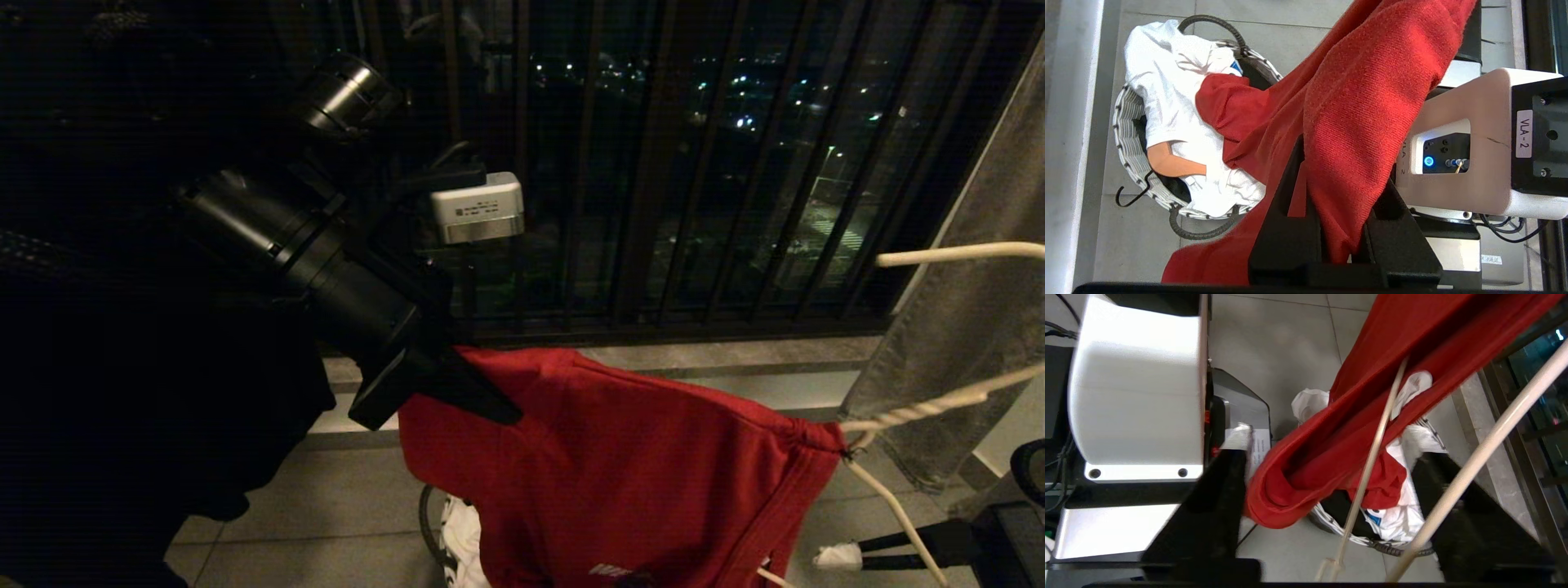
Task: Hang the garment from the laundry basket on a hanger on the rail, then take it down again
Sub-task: Hang the clothes on the clothes rack
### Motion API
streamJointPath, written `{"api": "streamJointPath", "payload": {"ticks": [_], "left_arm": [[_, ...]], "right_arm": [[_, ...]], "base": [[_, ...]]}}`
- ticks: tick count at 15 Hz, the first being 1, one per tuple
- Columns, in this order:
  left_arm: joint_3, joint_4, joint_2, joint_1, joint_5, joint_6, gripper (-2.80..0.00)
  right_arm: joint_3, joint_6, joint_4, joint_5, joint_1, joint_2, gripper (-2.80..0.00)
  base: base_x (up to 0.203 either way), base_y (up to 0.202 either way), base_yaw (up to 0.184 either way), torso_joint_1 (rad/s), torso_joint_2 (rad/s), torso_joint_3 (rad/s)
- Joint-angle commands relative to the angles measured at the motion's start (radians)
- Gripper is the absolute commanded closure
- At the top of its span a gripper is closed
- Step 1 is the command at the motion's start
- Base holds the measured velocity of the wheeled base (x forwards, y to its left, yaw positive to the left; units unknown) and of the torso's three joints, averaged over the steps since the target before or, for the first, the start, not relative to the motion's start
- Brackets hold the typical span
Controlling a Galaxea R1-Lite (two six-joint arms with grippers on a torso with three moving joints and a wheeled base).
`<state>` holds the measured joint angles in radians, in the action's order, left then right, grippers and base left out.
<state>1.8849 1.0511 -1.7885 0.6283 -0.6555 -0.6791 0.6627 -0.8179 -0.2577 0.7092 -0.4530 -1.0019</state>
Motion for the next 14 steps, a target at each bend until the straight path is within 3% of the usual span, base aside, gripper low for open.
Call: {"api": "streamJointPath", "payload": {"ticks": [1, 7, 12, 14], "left_arm": [[-0.004, 0.007, 0.008, -0.002, -0.003, -0.002, 0.0], [-0.056, 0.01, 0.06, -0.029, -0.003, 0.007, 0.0], [-0.059, 0.008, 0.077, -0.059, -0.007, 0.017, 0.0], [-0.039, 0.002, 0.053, -0.067, -0.005, 0.099, 0.0]], "right_arm": [[0.003, -0.004, -0.002, -0.004, 0.001, -0.009, -2.8], [0.046, 0.003, 0.002, -0.011, 0.084, -0.067, -2.8], [0.058, 0.062, 0.07, -0.008, 0.148, -0.07, -2.8], [0.081, 0.111, 0.078, -0.011, 0.154, -0.069, -2.8]], "base": [[0.0, 0.0, 0.0, 0.0, 0.0, 0.0], [0.0, 0.0, 0.0, 0.0, 0.0, 0.0], [0.0, 0.0, 0.0, 0.0, 0.0, 0.0], [0.0, 0.0, 0.0, 0.0, 0.0, 0.0]]}}
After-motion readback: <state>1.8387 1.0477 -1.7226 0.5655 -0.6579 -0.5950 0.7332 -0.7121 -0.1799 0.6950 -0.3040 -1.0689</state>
